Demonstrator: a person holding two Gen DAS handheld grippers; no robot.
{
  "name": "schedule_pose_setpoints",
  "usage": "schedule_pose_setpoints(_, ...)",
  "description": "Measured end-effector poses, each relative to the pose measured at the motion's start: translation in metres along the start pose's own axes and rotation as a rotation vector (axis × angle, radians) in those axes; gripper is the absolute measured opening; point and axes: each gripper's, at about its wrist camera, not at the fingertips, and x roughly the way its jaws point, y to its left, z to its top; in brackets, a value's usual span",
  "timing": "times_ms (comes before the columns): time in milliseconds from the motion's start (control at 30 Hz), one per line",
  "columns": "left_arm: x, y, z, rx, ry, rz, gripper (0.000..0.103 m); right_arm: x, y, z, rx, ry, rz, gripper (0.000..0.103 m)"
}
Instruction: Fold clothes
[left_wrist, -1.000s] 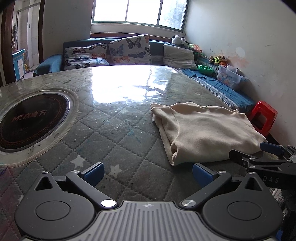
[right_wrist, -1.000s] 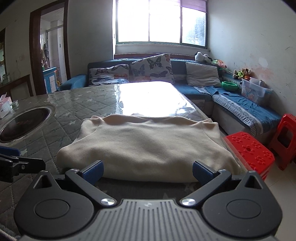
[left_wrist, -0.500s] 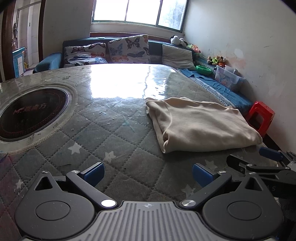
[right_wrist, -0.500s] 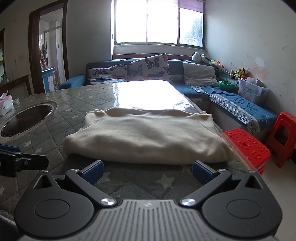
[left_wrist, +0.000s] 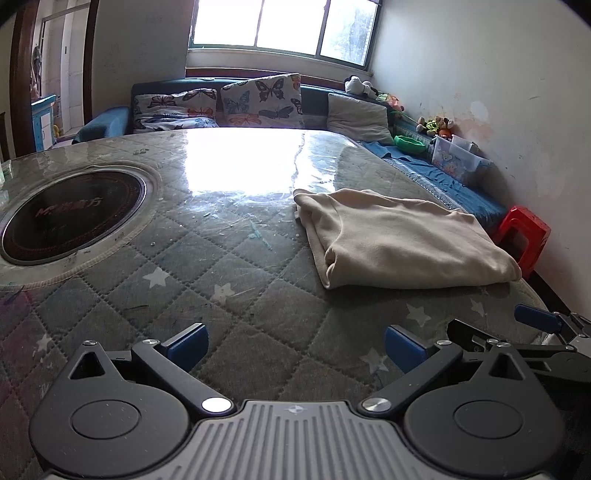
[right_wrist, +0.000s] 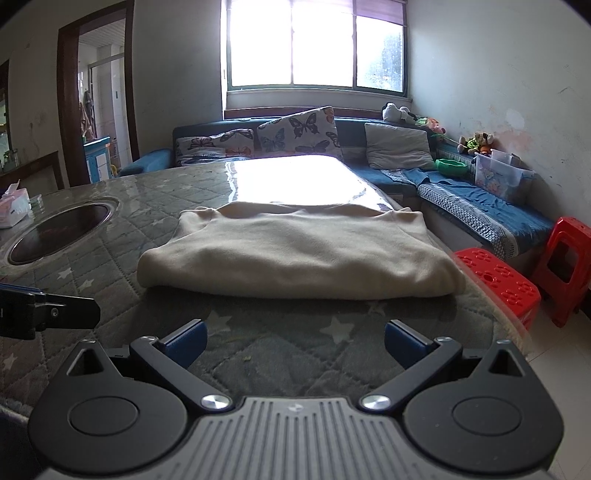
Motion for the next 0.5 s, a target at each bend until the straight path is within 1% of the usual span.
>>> schedule_pose_setpoints(500,-0.011,-0.005,-0.011,0.021,-0.008,0.009,0.103,-0.013,0.005,-0.013,0.018,-0.023,0.010,0.103)
